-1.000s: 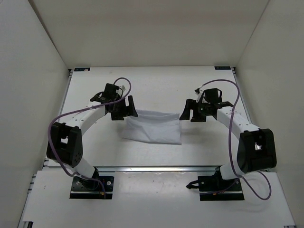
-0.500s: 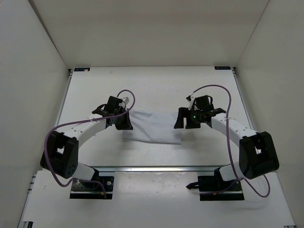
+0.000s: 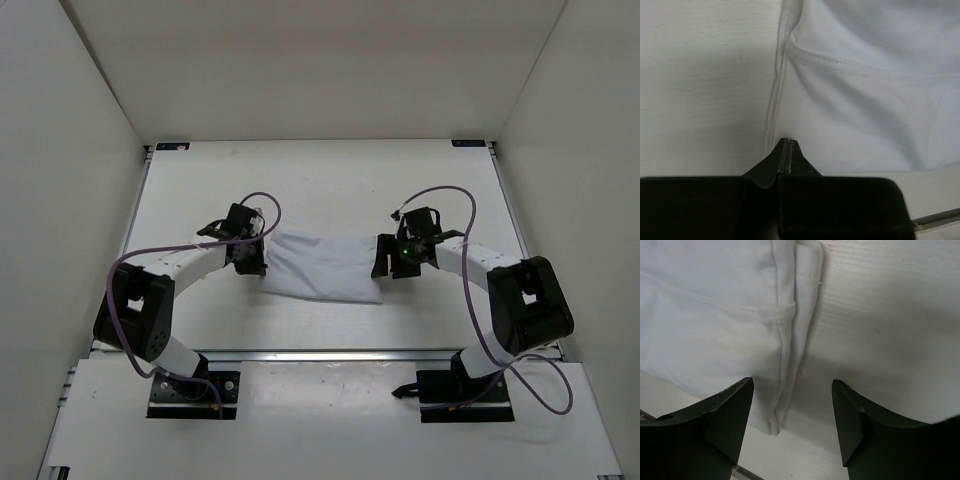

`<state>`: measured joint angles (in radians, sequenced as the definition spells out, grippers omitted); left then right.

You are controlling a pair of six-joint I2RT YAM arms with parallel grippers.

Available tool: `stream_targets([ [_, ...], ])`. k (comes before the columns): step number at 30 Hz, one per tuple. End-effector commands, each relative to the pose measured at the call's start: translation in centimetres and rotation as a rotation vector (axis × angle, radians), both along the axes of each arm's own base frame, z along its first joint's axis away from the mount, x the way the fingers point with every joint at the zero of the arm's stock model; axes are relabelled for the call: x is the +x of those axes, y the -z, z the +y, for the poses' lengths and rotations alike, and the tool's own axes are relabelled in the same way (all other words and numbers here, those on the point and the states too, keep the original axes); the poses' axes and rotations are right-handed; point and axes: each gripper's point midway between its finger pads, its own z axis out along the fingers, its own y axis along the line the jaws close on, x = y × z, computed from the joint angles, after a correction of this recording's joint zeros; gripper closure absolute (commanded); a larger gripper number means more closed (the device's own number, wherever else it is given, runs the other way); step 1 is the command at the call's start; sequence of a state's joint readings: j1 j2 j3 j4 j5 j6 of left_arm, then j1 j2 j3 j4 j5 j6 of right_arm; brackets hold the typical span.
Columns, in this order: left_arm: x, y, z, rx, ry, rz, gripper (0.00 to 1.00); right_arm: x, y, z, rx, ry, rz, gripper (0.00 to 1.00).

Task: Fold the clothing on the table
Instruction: Fold the skirt

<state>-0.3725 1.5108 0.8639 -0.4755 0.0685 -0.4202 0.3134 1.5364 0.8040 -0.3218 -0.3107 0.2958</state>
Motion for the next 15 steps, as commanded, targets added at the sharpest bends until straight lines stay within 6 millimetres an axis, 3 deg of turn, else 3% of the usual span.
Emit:
stream_targets([
  [1,-0.2,0.4,0.0,0.028,0.016,0.003,1.0,2.4,-0.4,0.5,0.004,0.01,-0.071,0.4],
  [4,-0.7,1.4,0.0,0.044,0.019,0.027,1.0,2.5,-0.1,0.9,-0.001,0.011,-0.061,0.43],
  [10,-1.4,2.3,0.2,0.062,0.021,0.076,1.0,3.2,0.8,1.5,-0.003,0.012,-0.06,0.57],
  [14,-2.0,3.0,0.4,0.077,0.018,0.105,1.0,3.1,1.8,2.0,-0.011,-0.004,-0.034,0.72],
  [15,-1.9,2.9,0.1,0.062,0.01,0.107,1.0,3.0,2.3,1.9,-0.02,-0.007,-0.02,0.8],
])
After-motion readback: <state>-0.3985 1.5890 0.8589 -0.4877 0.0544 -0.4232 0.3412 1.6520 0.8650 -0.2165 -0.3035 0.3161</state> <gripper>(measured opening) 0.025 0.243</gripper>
